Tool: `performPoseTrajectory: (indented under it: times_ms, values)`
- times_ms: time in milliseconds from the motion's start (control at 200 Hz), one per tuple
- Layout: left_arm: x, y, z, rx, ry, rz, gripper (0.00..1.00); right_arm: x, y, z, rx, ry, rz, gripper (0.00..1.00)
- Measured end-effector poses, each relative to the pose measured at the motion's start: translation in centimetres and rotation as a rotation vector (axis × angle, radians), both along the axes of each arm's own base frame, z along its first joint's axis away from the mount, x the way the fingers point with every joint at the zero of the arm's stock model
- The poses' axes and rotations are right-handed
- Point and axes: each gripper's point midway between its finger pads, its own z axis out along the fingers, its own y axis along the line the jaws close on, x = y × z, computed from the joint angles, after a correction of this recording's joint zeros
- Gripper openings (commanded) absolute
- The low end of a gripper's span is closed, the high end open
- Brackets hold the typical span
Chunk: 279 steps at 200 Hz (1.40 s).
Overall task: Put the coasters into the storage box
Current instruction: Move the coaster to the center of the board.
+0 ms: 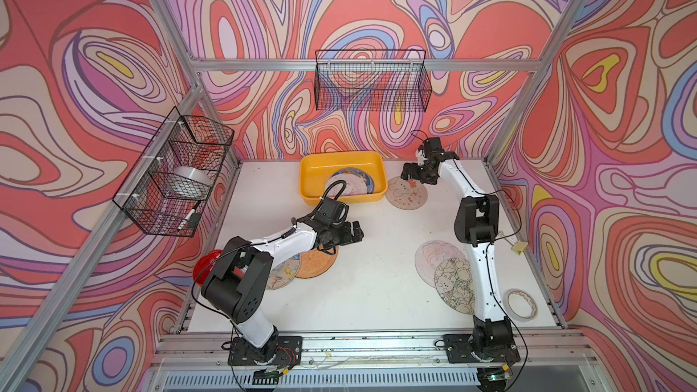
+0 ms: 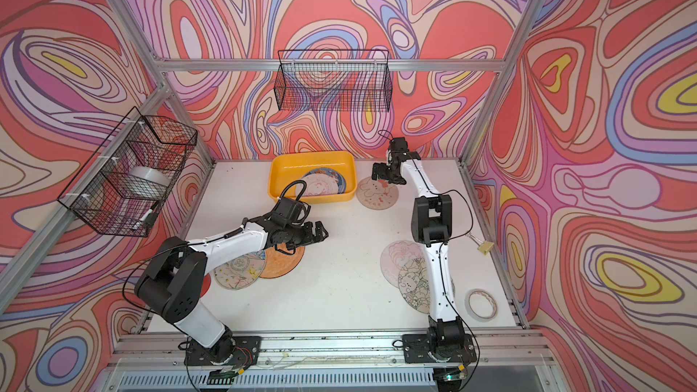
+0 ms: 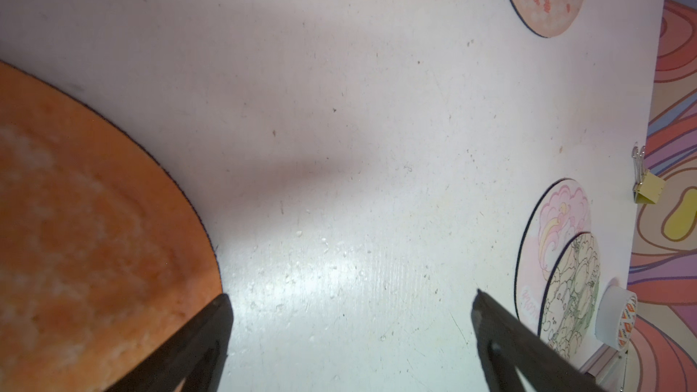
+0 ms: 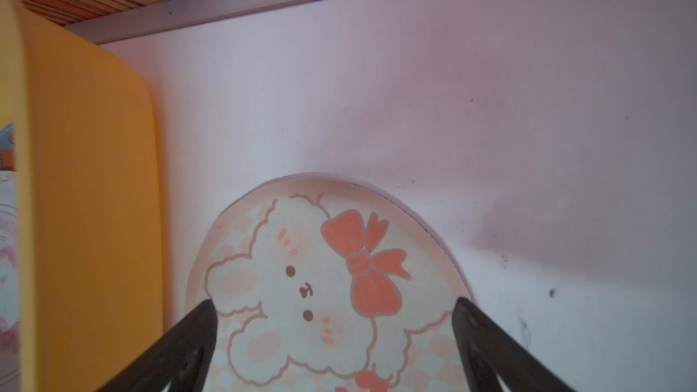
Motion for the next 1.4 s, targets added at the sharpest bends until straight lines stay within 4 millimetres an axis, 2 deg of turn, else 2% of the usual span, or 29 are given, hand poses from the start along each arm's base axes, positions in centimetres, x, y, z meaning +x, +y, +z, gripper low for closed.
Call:
performPoseTrajectory:
  times_ms: [200,396,621,907,1112,1397]
  values:
    - [0.3,-0.2,-0.4,0.007,0.012,0.0,1.0,0.6,-1.0,-1.6,0.004,0.011,-0.017,0.98]
    - [0.4,-0.3,-0.9,0.014,0.025,0.0,1.0,1.5,-1.4,-1.6,0.027,-0.011,-0.02,0.98]
    - [0.5,-0.4,-0.8,0.011,0.025,-0.002,1.0,2.3,-0.3,-1.3,0.088,-0.039,0.018,0.98]
    - [0.5,-0.4,-1.0,0.01,0.031,-0.004,1.0,1.8,0.7,-1.4,0.123,-0.037,0.099,0.98]
    - [0.5,-0.6,-1.1,0.005,0.036,-0.009,1.0,-0.1,0.9,-1.5,0.122,-0.004,0.156,0.98]
    - [0.6,-0.8,-0.9,-0.003,0.035,-0.014,1.0,-6.4,1.3,-1.5,0.123,0.148,0.175,0.97]
